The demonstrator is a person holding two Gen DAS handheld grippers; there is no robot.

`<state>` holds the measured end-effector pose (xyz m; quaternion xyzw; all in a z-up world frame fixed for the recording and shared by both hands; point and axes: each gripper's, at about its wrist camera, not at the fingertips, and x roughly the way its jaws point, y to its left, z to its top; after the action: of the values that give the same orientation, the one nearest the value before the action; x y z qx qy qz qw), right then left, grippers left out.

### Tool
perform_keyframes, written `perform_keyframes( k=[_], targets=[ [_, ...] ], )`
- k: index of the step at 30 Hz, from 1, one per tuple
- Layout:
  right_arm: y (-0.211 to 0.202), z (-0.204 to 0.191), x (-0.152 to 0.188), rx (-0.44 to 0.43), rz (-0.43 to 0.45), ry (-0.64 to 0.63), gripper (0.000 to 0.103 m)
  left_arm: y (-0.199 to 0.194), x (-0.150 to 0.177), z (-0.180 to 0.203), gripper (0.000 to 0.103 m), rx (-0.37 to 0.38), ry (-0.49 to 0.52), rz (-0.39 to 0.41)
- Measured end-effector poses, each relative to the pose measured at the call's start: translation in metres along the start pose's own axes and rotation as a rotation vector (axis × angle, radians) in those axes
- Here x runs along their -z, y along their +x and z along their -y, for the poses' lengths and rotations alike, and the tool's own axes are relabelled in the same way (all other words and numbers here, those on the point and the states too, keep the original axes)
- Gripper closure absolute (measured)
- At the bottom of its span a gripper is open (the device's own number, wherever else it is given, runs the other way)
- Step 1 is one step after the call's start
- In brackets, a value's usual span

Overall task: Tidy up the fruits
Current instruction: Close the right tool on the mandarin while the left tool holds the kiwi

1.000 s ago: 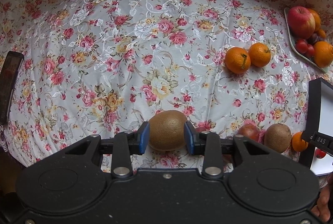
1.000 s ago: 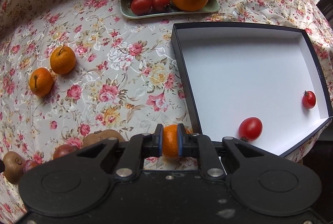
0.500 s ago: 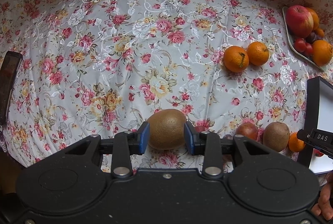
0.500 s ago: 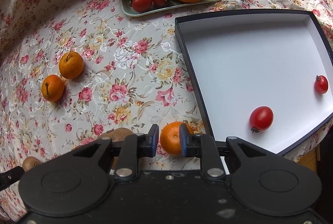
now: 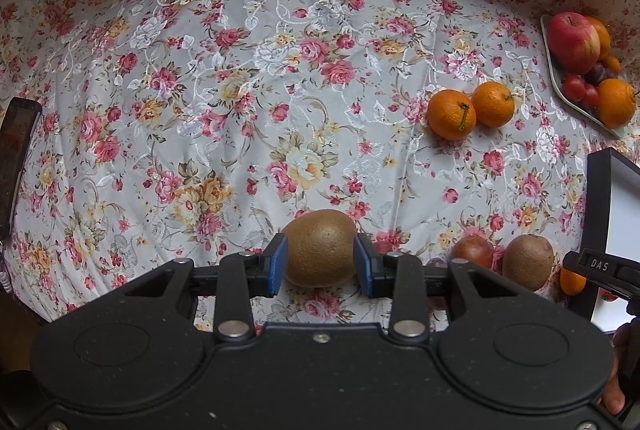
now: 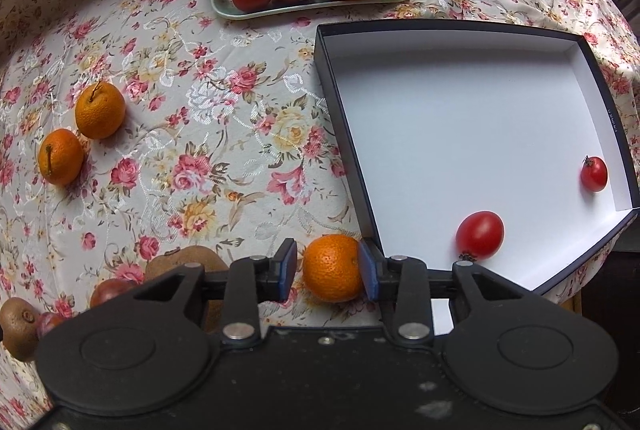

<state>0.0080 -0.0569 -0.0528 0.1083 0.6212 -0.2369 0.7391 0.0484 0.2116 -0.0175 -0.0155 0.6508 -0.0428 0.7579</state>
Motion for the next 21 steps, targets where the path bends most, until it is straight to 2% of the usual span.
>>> perform_keyframes(
  k=[7,9,12,13,14,15,18,21],
  targets=[
    [0.002,-0.011,0.004,0.038,0.034,-0.051,0.061,0.002,-0.001,-0.003,0.058,0.000,-0.013,-0.008],
    [0.001,-0.015,0.007,0.070,0.063,-0.071,0.072,0.002,-0.001,-0.004,0.058,0.000,-0.014,-0.009],
    [-0.002,-0.018,0.008,0.074,0.085,-0.100,0.077,0.003,-0.001,-0.004,0.058,0.002,-0.015,-0.011],
    [-0.005,-0.017,0.008,0.062,0.090,-0.095,0.081,0.003,-0.001,-0.004,0.058,0.002,-0.015,-0.012],
    [-0.008,-0.016,0.007,0.038,0.099,-0.083,0.092,0.003,-0.001,-0.004,0.058,0.002,-0.014,-0.012],
    [-0.012,-0.014,0.006,0.003,0.107,-0.071,0.099,0.003,-0.001,-0.004,0.058,0.002,-0.015,-0.012],
    [-0.020,-0.011,0.001,-0.117,0.097,-0.024,0.098,0.003,-0.001,-0.005,0.058,0.001,-0.015,-0.012],
    [-0.018,-0.007,-0.003,-0.158,0.055,0.036,0.093,0.003,-0.001,-0.005,0.058,0.002,-0.019,-0.014]
  ],
)
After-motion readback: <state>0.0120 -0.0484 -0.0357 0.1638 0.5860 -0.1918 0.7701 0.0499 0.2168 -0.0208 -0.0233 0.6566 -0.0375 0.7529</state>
